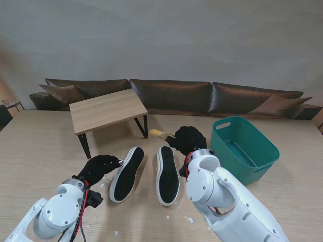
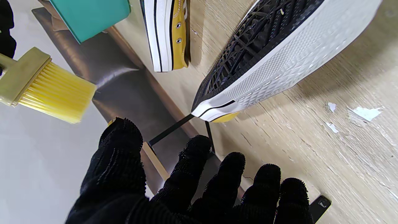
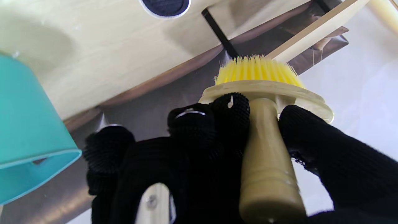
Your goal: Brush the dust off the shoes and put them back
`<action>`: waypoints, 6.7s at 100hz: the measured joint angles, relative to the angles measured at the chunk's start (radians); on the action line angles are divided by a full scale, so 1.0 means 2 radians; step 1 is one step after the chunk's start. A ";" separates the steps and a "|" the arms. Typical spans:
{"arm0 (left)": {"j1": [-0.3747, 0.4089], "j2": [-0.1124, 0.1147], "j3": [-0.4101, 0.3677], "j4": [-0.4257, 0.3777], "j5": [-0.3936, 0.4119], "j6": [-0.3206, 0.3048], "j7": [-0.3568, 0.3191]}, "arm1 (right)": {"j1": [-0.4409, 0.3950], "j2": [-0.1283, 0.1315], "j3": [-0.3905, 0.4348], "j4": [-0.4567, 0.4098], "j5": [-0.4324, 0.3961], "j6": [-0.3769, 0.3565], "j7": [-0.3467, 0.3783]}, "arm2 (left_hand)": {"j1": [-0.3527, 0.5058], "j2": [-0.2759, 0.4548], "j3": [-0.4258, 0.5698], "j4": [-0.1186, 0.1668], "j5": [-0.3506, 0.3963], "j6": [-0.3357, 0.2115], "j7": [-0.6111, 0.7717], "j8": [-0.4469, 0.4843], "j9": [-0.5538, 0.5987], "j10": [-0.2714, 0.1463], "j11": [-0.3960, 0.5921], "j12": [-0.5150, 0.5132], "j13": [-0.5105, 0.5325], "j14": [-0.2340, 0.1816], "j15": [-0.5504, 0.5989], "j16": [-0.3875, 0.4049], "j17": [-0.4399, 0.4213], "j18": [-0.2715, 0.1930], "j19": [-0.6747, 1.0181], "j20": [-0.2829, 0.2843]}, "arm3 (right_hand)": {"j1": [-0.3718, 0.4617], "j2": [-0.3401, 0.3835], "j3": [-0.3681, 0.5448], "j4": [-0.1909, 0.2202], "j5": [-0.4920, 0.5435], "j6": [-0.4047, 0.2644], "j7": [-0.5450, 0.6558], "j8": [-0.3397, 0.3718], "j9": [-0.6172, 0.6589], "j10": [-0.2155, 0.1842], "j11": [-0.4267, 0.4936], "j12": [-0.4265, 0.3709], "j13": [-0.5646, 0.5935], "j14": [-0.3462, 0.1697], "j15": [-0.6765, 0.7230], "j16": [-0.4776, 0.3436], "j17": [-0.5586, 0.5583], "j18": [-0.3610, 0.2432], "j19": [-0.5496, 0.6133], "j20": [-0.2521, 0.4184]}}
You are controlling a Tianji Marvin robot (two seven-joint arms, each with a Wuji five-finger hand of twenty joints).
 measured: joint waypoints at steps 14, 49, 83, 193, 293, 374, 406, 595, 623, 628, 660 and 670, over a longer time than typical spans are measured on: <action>-0.003 0.000 0.002 0.002 -0.001 0.002 -0.002 | 0.020 0.010 0.018 0.020 -0.010 -0.023 0.026 | 0.000 0.000 0.000 0.000 0.000 0.000 0.000 0.000 0.000 0.000 0.000 0.000 0.000 0.000 0.000 0.000 0.000 0.000 0.000 0.000 | 0.000 0.000 0.000 0.000 0.000 0.000 0.000 0.000 0.000 0.000 0.000 0.000 0.000 0.000 0.000 0.000 0.000 0.000 0.000 0.000; -0.007 0.000 0.005 0.005 -0.003 0.006 -0.003 | 0.039 0.028 0.078 0.054 -0.060 -0.097 0.065 | 0.000 0.000 0.000 0.000 0.000 0.000 0.000 0.000 0.000 0.000 0.000 0.000 0.000 0.000 0.000 0.000 0.000 0.000 0.000 0.000 | 0.000 0.000 0.000 0.000 0.000 0.000 0.000 0.000 0.000 0.000 0.000 0.000 0.000 0.000 0.000 0.000 0.000 0.000 0.000 0.000; -0.015 0.000 0.009 0.010 -0.006 0.011 -0.006 | 0.034 0.044 0.151 0.071 -0.086 -0.184 0.097 | 0.000 0.000 0.000 0.000 0.000 0.000 0.000 0.000 0.000 0.000 0.000 0.000 0.000 0.000 0.000 0.000 0.000 0.000 0.000 0.000 | 0.000 0.000 0.000 0.000 0.000 0.000 0.000 0.000 0.000 0.000 0.000 0.000 0.000 0.000 0.000 0.000 0.000 0.000 0.000 0.000; -0.018 0.000 0.011 0.014 -0.010 0.013 -0.008 | 0.024 0.075 0.237 0.145 -0.165 -0.276 0.162 | 0.000 0.000 0.000 0.000 0.000 0.000 0.000 0.000 0.000 0.000 0.000 0.000 0.000 0.000 0.000 0.000 0.000 0.000 0.000 0.000 | 0.000 0.001 0.000 0.000 0.000 -0.001 0.000 0.000 0.000 0.000 -0.002 0.000 0.000 -0.001 -0.002 0.000 0.001 0.000 0.000 0.000; -0.021 0.001 0.014 0.016 -0.012 0.017 -0.012 | 0.068 0.077 0.149 0.250 -0.175 -0.224 0.130 | 0.005 0.000 0.000 0.000 0.000 0.000 0.000 0.000 0.000 0.000 0.000 0.000 0.000 0.000 0.000 0.000 0.000 0.000 0.000 0.000 | 0.012 0.015 -0.012 -0.025 -0.059 -0.007 -0.055 -0.150 -0.067 -0.001 -0.112 -0.077 -0.012 -0.011 -0.261 -0.103 0.001 -0.016 -0.116 0.000; -0.022 0.001 0.014 0.017 -0.011 0.017 -0.013 | 0.060 0.076 0.165 0.225 -0.175 -0.202 0.148 | 0.005 0.000 0.000 0.000 0.000 0.000 0.000 0.000 0.000 0.000 0.000 0.000 0.000 0.000 0.000 0.000 0.000 0.000 0.000 0.000 | -0.028 0.046 -0.092 0.007 -0.205 -0.020 -0.173 -0.160 -0.248 -0.002 -0.160 -0.155 -0.139 -0.002 -0.451 -0.148 -0.007 -0.030 -0.205 0.000; -0.022 0.001 0.014 0.017 -0.012 0.017 -0.014 | 0.061 0.072 0.164 0.223 -0.162 -0.198 0.121 | 0.005 0.000 0.000 0.000 0.000 0.000 0.000 0.000 0.000 0.000 0.000 0.000 0.000 0.000 0.000 0.000 0.000 0.000 0.000 0.000 | -0.028 0.046 -0.092 0.007 -0.209 -0.024 -0.181 -0.163 -0.248 -0.002 -0.160 -0.161 -0.152 0.003 -0.452 -0.149 -0.007 -0.030 -0.211 0.000; -0.043 0.019 0.031 -0.020 0.135 0.116 -0.079 | -0.178 0.029 0.186 -0.022 0.049 -0.313 -0.003 | 0.004 0.000 -0.008 0.000 -0.031 0.011 -0.012 -0.003 0.000 0.000 0.000 0.000 0.001 0.013 0.001 0.001 0.014 0.009 0.000 0.000 | -0.027 0.046 -0.111 0.007 -0.208 -0.030 -0.210 -0.166 -0.247 0.000 -0.187 -0.167 -0.170 0.029 -0.486 -0.157 -0.007 -0.024 -0.240 0.001; -0.086 0.047 0.054 -0.019 0.207 0.163 -0.188 | -0.186 0.030 0.189 -0.026 0.054 -0.315 0.000 | -0.061 -0.032 -0.011 0.005 -0.039 0.031 -0.007 0.000 0.019 0.019 0.022 0.051 0.031 0.040 0.046 0.046 0.072 0.040 0.020 0.032 | -0.027 0.046 -0.111 0.007 -0.208 -0.030 -0.210 -0.166 -0.247 0.000 -0.187 -0.167 -0.170 0.029 -0.486 -0.157 -0.007 -0.024 -0.244 0.004; -0.098 0.050 0.058 -0.014 0.201 0.168 -0.192 | -0.186 0.030 0.189 -0.026 0.054 -0.315 0.001 | -0.071 -0.032 -0.011 0.005 -0.039 0.032 -0.006 0.004 0.024 0.021 0.022 0.059 0.041 0.045 0.057 0.052 0.076 0.043 0.023 0.039 | -0.027 0.046 -0.111 0.007 -0.208 -0.030 -0.210 -0.166 -0.247 0.000 -0.187 -0.167 -0.170 0.029 -0.486 -0.157 -0.007 -0.024 -0.244 0.011; -0.177 0.061 0.119 0.051 0.171 0.210 -0.211 | -0.186 0.030 0.190 -0.027 0.060 -0.309 0.003 | -0.107 -0.033 -0.011 0.006 -0.023 0.050 0.012 0.035 0.066 0.030 0.045 0.131 0.068 0.061 0.146 0.109 0.114 0.063 0.070 0.137 | -0.027 0.046 -0.111 0.007 -0.208 -0.029 -0.210 -0.166 -0.247 0.000 -0.187 -0.167 -0.170 0.029 -0.486 -0.157 -0.007 -0.024 -0.244 0.012; -0.195 0.061 0.140 0.073 0.155 0.216 -0.196 | -0.186 0.030 0.190 -0.027 0.060 -0.309 0.005 | -0.107 -0.033 -0.011 0.006 -0.018 0.053 0.017 0.046 0.073 0.030 0.051 0.159 0.077 0.064 0.177 0.132 0.107 0.066 0.156 0.174 | -0.027 0.046 -0.111 0.007 -0.208 -0.029 -0.210 -0.166 -0.247 0.000 -0.187 -0.167 -0.170 0.029 -0.486 -0.157 -0.007 -0.024 -0.244 0.012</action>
